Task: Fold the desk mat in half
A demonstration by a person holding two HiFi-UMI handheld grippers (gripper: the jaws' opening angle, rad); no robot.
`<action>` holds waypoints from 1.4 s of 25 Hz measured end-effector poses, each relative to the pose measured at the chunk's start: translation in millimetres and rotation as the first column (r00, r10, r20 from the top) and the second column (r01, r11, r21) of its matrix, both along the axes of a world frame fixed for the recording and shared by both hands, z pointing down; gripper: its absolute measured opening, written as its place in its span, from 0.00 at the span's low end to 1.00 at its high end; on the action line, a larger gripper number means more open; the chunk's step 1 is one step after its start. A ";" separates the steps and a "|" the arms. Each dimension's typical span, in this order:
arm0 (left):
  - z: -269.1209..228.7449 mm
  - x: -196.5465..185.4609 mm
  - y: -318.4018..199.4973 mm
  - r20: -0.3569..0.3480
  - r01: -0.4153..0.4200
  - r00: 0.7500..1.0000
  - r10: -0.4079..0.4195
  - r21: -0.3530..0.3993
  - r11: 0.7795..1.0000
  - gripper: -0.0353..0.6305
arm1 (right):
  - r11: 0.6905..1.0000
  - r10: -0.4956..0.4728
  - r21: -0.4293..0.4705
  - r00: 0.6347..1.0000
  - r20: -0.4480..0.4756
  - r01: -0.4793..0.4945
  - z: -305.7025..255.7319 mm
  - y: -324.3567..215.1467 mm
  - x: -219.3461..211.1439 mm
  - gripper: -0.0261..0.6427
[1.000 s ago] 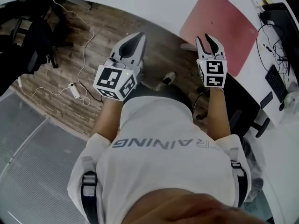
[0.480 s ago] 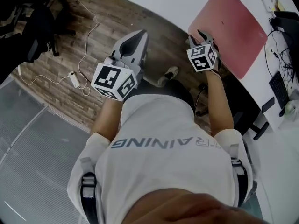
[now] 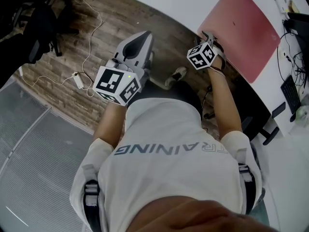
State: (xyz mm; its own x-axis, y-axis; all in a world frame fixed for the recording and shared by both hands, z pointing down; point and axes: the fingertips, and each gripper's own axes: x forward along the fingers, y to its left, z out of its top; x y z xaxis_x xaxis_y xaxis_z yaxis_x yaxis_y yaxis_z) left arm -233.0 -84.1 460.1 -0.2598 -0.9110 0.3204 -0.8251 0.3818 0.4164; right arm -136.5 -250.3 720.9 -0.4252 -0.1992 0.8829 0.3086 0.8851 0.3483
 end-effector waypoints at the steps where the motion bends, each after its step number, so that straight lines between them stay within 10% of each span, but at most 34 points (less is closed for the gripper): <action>1: 1.4 -0.2 0.1 -0.003 0.000 1.000 0.000 -0.001 1.000 0.09 | 1.000 -0.003 0.009 1.000 -0.010 0.003 3.1 -1.1 0.6 0.28; 13: 5.0 2.4 -2.4 -0.014 -0.008 1.000 0.008 -0.009 1.000 0.09 | 0.989 -0.019 -0.144 1.000 -0.009 0.018 -9.5 -3.1 3.1 0.12; 24: -0.2 12.6 -13.7 0.029 -0.048 0.998 0.049 -0.031 0.998 0.09 | 0.996 0.074 -0.064 0.994 0.079 -0.069 -14.2 -7.1 0.8 0.09; 35: -18.2 27.1 -37.3 0.069 -0.136 0.988 0.137 -0.018 0.991 0.09 | 0.945 0.306 -0.218 0.887 0.344 -0.242 -89.4 -36.5 12.2 0.09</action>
